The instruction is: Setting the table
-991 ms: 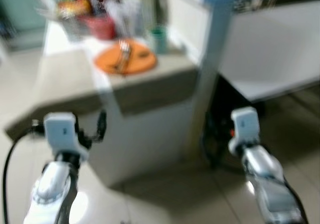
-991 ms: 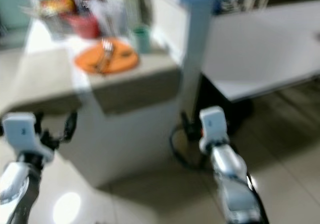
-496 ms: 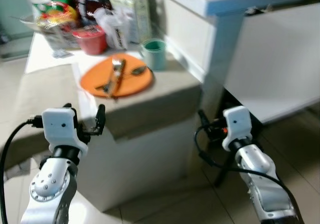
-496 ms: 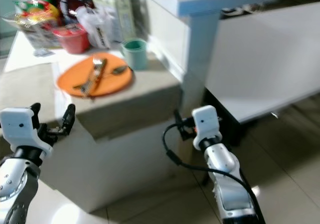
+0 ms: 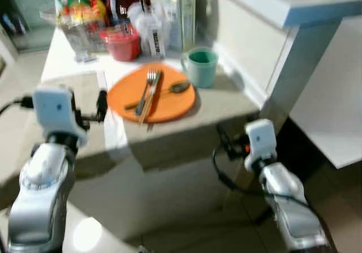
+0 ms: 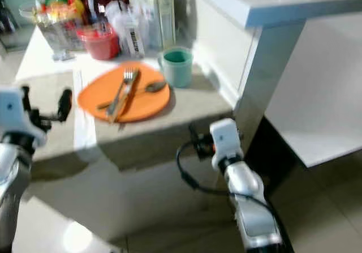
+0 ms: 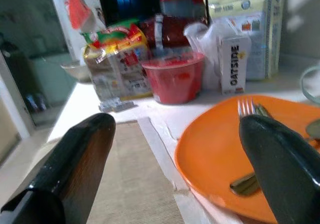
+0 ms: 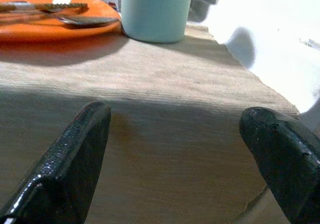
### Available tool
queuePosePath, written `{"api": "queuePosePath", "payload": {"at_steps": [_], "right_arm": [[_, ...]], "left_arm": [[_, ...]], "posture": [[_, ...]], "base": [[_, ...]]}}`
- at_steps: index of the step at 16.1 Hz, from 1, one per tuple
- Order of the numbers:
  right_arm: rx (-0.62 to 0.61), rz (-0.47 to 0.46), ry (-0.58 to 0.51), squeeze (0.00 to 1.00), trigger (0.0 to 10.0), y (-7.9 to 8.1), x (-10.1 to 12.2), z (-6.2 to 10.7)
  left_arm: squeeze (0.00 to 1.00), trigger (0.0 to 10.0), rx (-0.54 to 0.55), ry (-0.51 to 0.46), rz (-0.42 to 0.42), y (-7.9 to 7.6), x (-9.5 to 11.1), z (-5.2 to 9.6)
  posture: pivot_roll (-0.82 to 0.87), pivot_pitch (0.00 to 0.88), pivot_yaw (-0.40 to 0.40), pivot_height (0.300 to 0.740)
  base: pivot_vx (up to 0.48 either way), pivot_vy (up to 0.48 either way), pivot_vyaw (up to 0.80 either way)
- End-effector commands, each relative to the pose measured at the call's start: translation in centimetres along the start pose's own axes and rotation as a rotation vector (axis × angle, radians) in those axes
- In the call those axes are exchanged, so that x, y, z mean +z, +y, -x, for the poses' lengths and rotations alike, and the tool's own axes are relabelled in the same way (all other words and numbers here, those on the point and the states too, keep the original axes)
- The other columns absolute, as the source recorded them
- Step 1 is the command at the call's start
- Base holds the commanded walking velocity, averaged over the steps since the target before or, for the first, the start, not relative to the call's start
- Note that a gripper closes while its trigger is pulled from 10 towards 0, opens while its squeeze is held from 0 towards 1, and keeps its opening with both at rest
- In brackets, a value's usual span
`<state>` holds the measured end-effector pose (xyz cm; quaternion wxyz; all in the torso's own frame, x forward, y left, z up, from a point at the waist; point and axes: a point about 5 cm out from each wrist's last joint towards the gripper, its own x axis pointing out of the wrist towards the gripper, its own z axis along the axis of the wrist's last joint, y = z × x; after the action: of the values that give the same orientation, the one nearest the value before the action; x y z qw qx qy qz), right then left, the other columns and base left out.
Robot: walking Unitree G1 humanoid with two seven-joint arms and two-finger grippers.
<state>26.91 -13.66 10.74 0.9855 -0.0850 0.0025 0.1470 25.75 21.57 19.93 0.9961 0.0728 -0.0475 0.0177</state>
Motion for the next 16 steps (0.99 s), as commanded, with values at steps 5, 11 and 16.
{"api": "queuePosePath", "payload": {"at_steps": [5,11,16], "right_arm": [[0.012,0.003,-0.027,0.00,10.0,0.8,0.4,-0.3],[0.009,0.000,-0.033,0.00,10.0,1.3,0.6,0.2],[-0.023,0.014,-0.023,0.00,10.0,0.8,0.6,1.3]], "left_arm": [[0.00,10.0,-0.138,0.094,0.051,0.0,1.2,-4.8],[0.00,10.0,-0.287,0.106,0.091,-2.4,2.5,-9.9],[0.00,10.0,-0.327,0.155,0.077,-3.7,1.9,-13.6]], "posture": [[-0.03,0.026,0.060,0.740],[-0.06,0.047,0.083,0.740],[-0.13,0.072,0.103,0.740]], "base": [[0.000,0.000,0.00],[0.000,0.000,0.00],[0.000,0.000,0.00]]}}
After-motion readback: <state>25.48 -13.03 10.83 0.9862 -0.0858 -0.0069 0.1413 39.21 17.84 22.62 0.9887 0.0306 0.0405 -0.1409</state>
